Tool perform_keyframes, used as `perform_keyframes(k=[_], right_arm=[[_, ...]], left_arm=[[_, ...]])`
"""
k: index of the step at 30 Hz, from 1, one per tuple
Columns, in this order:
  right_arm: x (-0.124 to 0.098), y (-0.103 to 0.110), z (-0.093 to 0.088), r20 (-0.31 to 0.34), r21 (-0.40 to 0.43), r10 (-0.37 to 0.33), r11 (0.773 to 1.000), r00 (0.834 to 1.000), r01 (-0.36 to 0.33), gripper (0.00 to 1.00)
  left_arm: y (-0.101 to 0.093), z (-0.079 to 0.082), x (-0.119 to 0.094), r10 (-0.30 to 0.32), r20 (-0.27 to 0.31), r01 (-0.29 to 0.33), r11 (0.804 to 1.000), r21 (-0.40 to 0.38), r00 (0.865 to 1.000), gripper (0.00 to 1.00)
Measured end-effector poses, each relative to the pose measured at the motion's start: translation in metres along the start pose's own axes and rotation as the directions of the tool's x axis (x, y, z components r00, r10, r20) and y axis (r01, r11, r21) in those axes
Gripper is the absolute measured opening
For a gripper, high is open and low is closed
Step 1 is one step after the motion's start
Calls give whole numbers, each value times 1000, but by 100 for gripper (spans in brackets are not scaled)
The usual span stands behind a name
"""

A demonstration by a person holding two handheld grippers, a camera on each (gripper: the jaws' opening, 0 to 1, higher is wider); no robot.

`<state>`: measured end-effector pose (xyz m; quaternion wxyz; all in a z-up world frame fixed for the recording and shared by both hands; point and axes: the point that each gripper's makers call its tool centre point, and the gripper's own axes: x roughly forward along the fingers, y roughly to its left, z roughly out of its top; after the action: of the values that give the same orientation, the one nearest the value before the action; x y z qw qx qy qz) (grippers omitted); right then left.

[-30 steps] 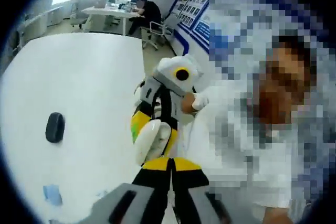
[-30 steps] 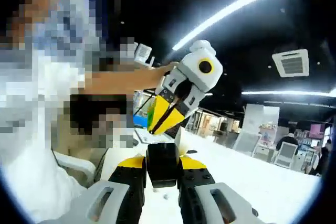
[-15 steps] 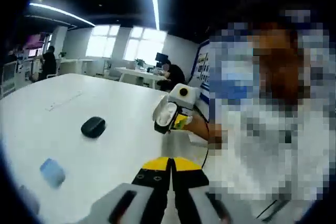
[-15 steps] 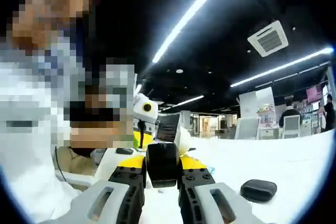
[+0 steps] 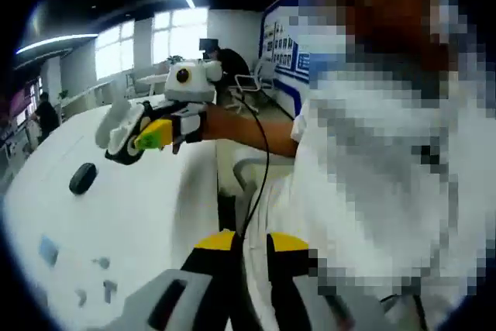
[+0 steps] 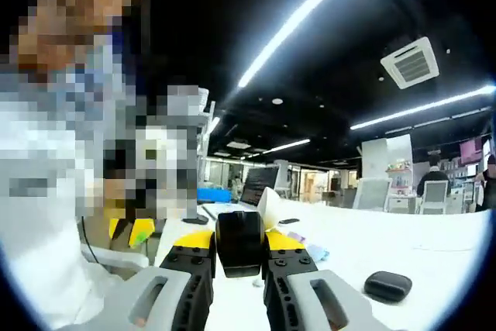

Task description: Pick up the earbuds from the table and place the earbuds into the earbud case

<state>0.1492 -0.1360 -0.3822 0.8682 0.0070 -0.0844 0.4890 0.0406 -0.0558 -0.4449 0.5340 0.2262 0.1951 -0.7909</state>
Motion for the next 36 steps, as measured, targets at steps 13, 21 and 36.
perform_keyframes(k=[13,21,36], right_arm=[[-14,-1,28,30,-63,-21,998,999,23,21],[-20,-5,31,39,-60,-35,998,999,37,21],[-20,-4,31,43,-48,-25,998,999,27,22]], left_arm=[[-19,-53,56,-74,-268,63,997,-51,961,14],[-36,-59,86,42,-312,73,935,347,949,16],[-28,-77,103,52,-292,34,959,281,955,15]])
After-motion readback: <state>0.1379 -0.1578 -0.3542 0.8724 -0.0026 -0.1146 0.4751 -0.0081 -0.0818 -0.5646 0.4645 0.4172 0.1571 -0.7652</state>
